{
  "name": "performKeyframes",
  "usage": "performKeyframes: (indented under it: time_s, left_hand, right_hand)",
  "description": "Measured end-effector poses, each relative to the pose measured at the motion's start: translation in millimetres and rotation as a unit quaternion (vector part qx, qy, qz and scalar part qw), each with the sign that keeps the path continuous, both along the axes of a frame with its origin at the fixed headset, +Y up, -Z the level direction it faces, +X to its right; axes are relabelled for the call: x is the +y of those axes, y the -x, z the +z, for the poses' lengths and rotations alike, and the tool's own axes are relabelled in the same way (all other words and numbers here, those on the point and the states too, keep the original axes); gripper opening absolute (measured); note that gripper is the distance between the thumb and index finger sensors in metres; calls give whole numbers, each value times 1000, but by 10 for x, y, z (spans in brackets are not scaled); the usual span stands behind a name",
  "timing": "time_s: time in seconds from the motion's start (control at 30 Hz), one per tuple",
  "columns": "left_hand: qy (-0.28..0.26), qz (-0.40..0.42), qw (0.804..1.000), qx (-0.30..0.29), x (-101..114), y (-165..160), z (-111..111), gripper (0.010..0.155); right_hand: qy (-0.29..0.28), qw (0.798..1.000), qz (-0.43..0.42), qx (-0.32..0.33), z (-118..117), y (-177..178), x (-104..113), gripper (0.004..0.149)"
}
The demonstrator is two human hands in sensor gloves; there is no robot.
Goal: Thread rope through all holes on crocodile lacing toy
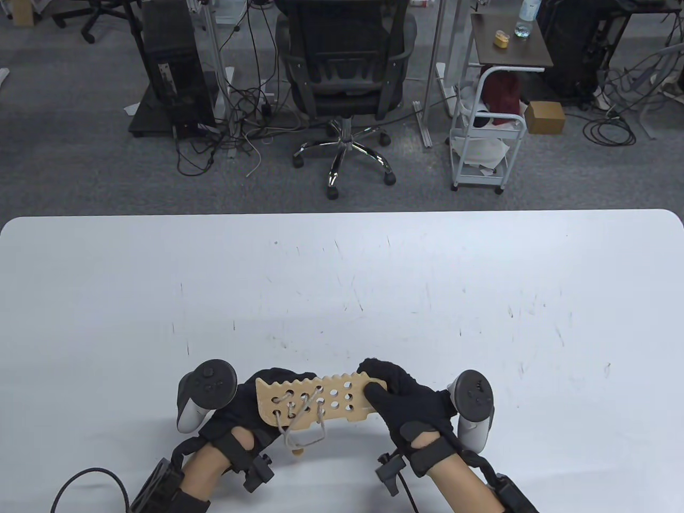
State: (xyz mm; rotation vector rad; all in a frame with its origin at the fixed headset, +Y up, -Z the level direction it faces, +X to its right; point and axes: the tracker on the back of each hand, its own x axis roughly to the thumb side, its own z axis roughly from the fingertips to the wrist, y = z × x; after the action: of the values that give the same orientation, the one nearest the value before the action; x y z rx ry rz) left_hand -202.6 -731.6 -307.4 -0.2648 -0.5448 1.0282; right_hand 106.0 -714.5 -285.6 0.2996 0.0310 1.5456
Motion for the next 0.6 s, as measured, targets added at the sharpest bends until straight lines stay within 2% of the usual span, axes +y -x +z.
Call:
performKeyframes:
  time_s: [0.27,0.37,0.6]
  left_hand:
    - [35,31,998,-44,-63,-127,36,57]
    - [34,48,998,-35,-57,-135,45,47]
    - [24,48,998,-13,-20,-80,40,46]
  right_hand:
    - [9,1000,-7,9,12,32,-22,49]
    - [12,1000,-7,11,15,41,-25,49]
    - [12,1000,-7,6,11,32,-22,49]
